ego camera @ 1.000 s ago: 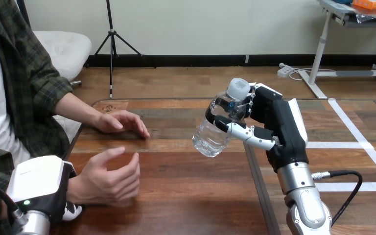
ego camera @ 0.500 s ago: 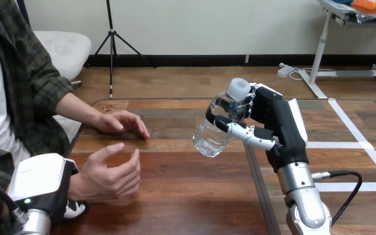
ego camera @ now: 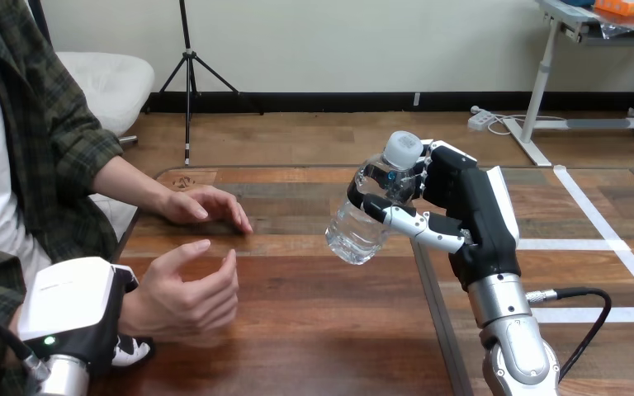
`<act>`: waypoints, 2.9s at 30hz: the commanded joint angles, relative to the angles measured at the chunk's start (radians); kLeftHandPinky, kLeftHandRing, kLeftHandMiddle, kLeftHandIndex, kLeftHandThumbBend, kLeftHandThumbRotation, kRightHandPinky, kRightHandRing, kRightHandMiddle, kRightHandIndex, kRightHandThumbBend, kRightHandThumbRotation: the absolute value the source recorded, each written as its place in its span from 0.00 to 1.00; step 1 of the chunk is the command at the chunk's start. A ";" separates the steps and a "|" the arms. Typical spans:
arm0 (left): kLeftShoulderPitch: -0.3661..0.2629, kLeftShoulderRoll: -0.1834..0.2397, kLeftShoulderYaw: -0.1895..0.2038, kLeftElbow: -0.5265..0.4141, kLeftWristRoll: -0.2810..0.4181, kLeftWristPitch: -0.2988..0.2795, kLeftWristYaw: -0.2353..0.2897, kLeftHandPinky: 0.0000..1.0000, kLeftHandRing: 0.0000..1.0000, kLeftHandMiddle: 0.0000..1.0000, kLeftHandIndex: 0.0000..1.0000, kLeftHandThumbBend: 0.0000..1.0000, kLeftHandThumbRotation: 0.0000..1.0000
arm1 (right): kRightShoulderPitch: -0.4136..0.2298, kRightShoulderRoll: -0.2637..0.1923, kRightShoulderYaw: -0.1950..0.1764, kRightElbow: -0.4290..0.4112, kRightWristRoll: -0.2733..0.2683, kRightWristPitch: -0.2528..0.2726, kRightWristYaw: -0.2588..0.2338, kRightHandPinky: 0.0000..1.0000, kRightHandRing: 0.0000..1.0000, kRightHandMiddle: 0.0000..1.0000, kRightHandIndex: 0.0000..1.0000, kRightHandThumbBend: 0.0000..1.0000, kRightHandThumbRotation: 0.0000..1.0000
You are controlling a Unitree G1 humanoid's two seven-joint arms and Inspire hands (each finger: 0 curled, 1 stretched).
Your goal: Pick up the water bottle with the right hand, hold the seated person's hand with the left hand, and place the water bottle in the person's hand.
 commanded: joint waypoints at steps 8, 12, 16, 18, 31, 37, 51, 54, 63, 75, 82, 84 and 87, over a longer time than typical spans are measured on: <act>-0.006 -0.015 -0.002 0.009 -0.036 -0.075 0.100 0.43 0.47 0.50 0.51 0.87 0.00 | -0.074 0.003 -0.018 -0.056 0.022 -0.007 -0.004 0.39 0.41 0.47 0.58 0.67 0.00; -0.001 -0.020 0.000 0.010 -0.051 -0.109 0.144 0.42 0.46 0.49 0.51 0.88 0.00 | -0.075 0.002 -0.017 -0.054 0.020 -0.010 -0.005 0.39 0.42 0.47 0.58 0.67 0.00; 0.002 -0.024 0.000 0.005 -0.057 -0.135 0.175 0.41 0.45 0.48 0.50 0.88 0.00 | -0.077 0.002 -0.018 -0.052 0.020 -0.012 -0.005 0.40 0.42 0.46 0.58 0.67 0.00; 0.004 -0.026 -0.001 0.003 -0.056 -0.152 0.198 0.40 0.44 0.48 0.50 0.88 0.00 | -0.078 0.003 -0.018 -0.051 0.022 -0.011 -0.004 0.40 0.42 0.46 0.58 0.67 0.00; 0.011 -0.041 -0.008 -0.009 -0.056 -0.251 0.322 0.37 0.41 0.45 0.47 0.91 0.00 | -0.082 0.003 -0.018 -0.048 0.018 -0.016 -0.007 0.39 0.41 0.46 0.57 0.68 0.00; 0.009 -0.046 -0.013 -0.016 -0.043 -0.282 0.365 0.36 0.40 0.43 0.46 0.91 0.00 | -0.083 0.003 -0.018 -0.048 0.011 -0.010 -0.016 0.38 0.40 0.46 0.57 0.69 0.00; 0.013 -0.062 -0.020 -0.060 -0.031 -0.313 0.369 0.34 0.37 0.42 0.46 0.87 0.00 | -0.083 0.007 -0.021 -0.053 0.019 -0.003 -0.013 0.38 0.40 0.46 0.57 0.69 0.00; 0.009 -0.065 -0.023 -0.063 -0.029 -0.324 0.373 0.33 0.37 0.41 0.45 0.87 0.00 | -0.083 0.008 -0.022 -0.052 0.019 -0.003 -0.014 0.38 0.40 0.46 0.57 0.68 0.00; 0.001 -0.071 -0.030 -0.061 -0.014 -0.346 0.397 0.32 0.36 0.40 0.44 0.90 0.00 | -0.084 0.007 -0.022 -0.053 0.015 -0.002 -0.018 0.39 0.41 0.45 0.57 0.68 0.00; -0.004 -0.080 -0.038 -0.065 -0.005 -0.360 0.414 0.31 0.35 0.39 0.43 0.91 0.00 | -0.086 0.006 -0.018 -0.050 0.001 -0.006 -0.034 0.39 0.41 0.45 0.57 0.68 0.00; 0.004 -0.092 -0.041 -0.097 -0.007 -0.361 0.403 0.31 0.34 0.39 0.43 0.91 0.00 | -0.087 0.007 -0.019 -0.048 0.009 -0.006 -0.028 0.39 0.41 0.45 0.57 0.68 0.00; 0.006 -0.094 -0.041 -0.105 -0.006 -0.364 0.402 0.30 0.34 0.39 0.43 0.90 0.00 | -0.087 0.008 -0.019 -0.050 0.011 -0.005 -0.027 0.39 0.41 0.45 0.57 0.69 0.00; 0.010 -0.099 -0.042 -0.122 -0.007 -0.366 0.395 0.30 0.34 0.39 0.43 0.90 0.00 | -0.087 0.009 -0.019 -0.052 0.013 -0.003 -0.027 0.39 0.41 0.45 0.57 0.69 0.00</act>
